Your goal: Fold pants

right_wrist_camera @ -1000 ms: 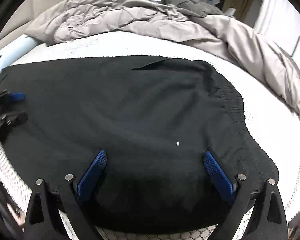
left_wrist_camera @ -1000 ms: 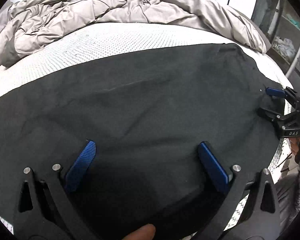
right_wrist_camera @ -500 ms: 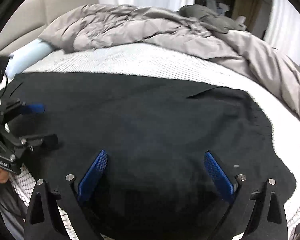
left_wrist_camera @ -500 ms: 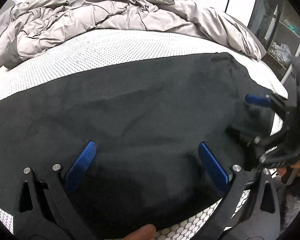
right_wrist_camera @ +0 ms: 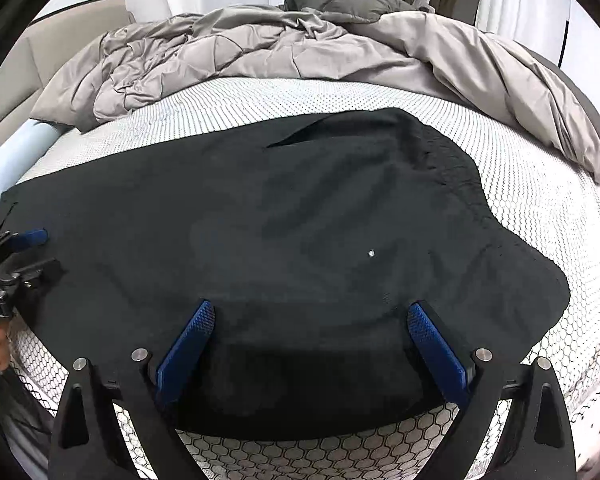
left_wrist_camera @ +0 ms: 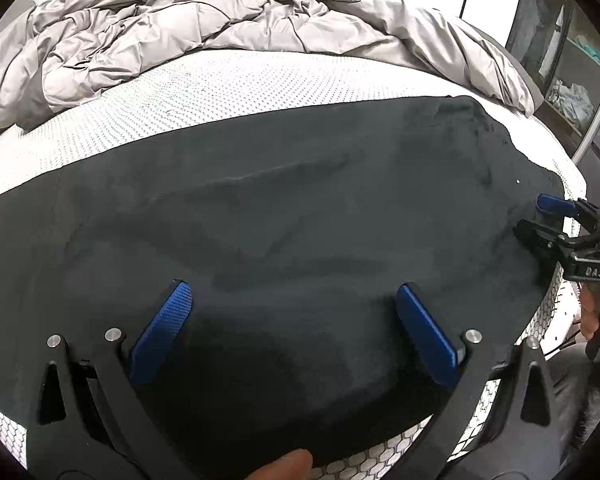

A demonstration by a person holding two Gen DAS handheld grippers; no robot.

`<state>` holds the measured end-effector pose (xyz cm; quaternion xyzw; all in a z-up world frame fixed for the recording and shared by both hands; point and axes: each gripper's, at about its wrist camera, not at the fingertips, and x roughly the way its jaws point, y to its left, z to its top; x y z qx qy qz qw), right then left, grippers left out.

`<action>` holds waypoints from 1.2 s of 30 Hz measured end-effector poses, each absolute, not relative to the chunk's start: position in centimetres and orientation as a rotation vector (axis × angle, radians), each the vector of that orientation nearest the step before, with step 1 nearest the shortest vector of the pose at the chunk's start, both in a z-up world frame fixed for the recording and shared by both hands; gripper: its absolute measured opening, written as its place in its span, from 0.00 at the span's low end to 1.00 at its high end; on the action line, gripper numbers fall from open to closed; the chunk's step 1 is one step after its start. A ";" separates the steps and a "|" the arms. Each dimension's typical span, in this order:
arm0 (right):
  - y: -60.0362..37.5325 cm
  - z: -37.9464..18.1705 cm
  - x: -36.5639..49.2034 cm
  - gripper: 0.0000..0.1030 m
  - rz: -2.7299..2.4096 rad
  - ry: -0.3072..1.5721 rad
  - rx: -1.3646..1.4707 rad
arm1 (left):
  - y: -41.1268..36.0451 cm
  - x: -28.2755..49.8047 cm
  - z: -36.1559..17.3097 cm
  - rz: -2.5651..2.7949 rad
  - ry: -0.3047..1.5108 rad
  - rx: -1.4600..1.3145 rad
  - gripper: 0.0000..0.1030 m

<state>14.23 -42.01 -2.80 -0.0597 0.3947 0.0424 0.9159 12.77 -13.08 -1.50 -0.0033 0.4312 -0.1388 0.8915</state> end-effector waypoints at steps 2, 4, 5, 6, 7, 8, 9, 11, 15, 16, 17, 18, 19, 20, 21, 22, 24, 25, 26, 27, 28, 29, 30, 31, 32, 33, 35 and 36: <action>-40.8 -2.6 14.1 0.96 0.132 0.799 -0.133 | -13.4 12.9 -1.5 -0.298 0.892 0.000 0.99; -38.9 -2.6 14.2 0.96 0.198 0.789 -0.147 | -13.6 13.0 -1.5 -0.308 0.892 0.002 0.99; -38.0 -2.7 14.3 0.96 0.226 0.787 -0.152 | -13.7 13.1 -1.5 -0.310 0.893 0.003 0.99; -37.1 -2.9 14.5 0.96 0.250 0.788 -0.163 | -13.7 13.2 -1.5 -0.313 0.894 0.003 0.99; -35.9 -3.1 14.8 0.96 0.271 0.793 -0.184 | -13.6 13.2 -1.5 -0.318 0.894 0.003 0.99; -35.0 -3.2 15.1 0.96 0.285 0.799 -0.204 | -13.5 13.2 -1.5 -0.320 0.894 0.005 0.99; -34.2 -3.2 15.5 0.96 0.302 0.803 -0.228 | -13.3 13.2 -1.5 -0.319 0.891 0.007 0.99; -32.8 -3.4 16.5 0.96 0.351 0.814 -0.260 | -12.5 13.3 -1.5 -0.309 0.886 0.002 0.99; -32.7 -5.0 16.8 0.96 0.382 0.810 -0.295 | -11.2 13.3 -1.9 -0.287 0.892 -0.022 0.99; -33.3 -5.3 16.4 0.96 0.385 0.811 -0.293 | -10.9 13.4 -2.2 -0.270 0.899 -0.019 0.99; -33.8 -5.3 16.0 0.96 0.385 0.817 -0.305 | -10.7 13.5 -2.5 -0.260 0.904 -0.018 0.99; -34.3 -5.2 15.6 0.96 0.385 0.823 -0.326 | -10.5 13.6 -2.6 -0.255 0.906 -0.018 0.99; -35.1 -5.0 15.0 0.96 0.373 0.826 -0.356 | -10.3 13.5 -2.7 -0.257 0.902 -0.020 0.99; -36.4 -4.7 14.2 0.96 0.347 0.817 -0.380 | -10.2 13.5 -2.7 -0.257 0.900 -0.018 0.99; -37.9 -4.3 13.8 0.97 0.303 0.801 -0.398 | -10.2 13.5 -2.7 -0.258 0.896 -0.013 0.99; -40.3 -4.0 13.4 0.97 0.204 0.788 -0.409 | -10.2 13.4 -2.8 -0.258 0.892 -0.010 0.99; -44.8 -3.7 13.1 0.97 0.039 0.789 -0.378 | -10.3 13.4 -2.9 -0.257 0.889 -0.004 0.99; -47.6 -3.7 13.1 0.96 -0.046 0.798 -0.336 | -10.3 13.4 -3.0 -0.254 0.889 -0.001 0.99; -49.5 -3.7 13.1 0.96 -0.096 0.806 -0.290 | -10.4 13.4 -3.0 -0.250 0.889 0.002 0.99; -51.2 -3.7 13.1 0.96 -0.133 0.811 -0.232 | -10.4 13.5 -2.9 -0.245 0.890 0.003 0.99; -52.6 -3.6 13.1 0.96 -0.145 0.816 -0.161 | -10.5 13.6 -2.9 -0.241 0.894 0.005 0.99; -53.1 -3.4 13.1 0.96 -0.143 0.815 -0.134 | -10.6 13.7 -2.8 -0.235 0.895 0.002 0.99; -53.1 -3.0 12.8 0.97 -0.156 0.795 -0.139 | -10.5 13.7 -2.5 -0.227 0.890 -0.008 0.99; -52.7 -2.5 12.8 0.97 -0.174 0.771 -0.158 | -10.6 13.5 -1.9 -0.213 0.873 -0.018 0.99; -52.2 -1.8 12.5 0.96 -0.185 0.739 -0.169 | -10.8 13.2 -1.1 -0.212 0.838 -0.018 0.99; -51.6 -1.2 12.2 0.96 -0.177 0.706 -0.164 | -11.1 12.9 -0.6 -0.224 0.817 -0.015 0.99; -50.2 0.6 11.5 0.97 -0.073 0.626 -0.083 | -12.4 12.9 0.4 -0.280 0.798 -0.010 0.99; -49.1 1.1 11.5 0.97 0.030 0.610 -0.036 | -12.9 13.1 0.6 -0.300 0.801 -0.013 0.99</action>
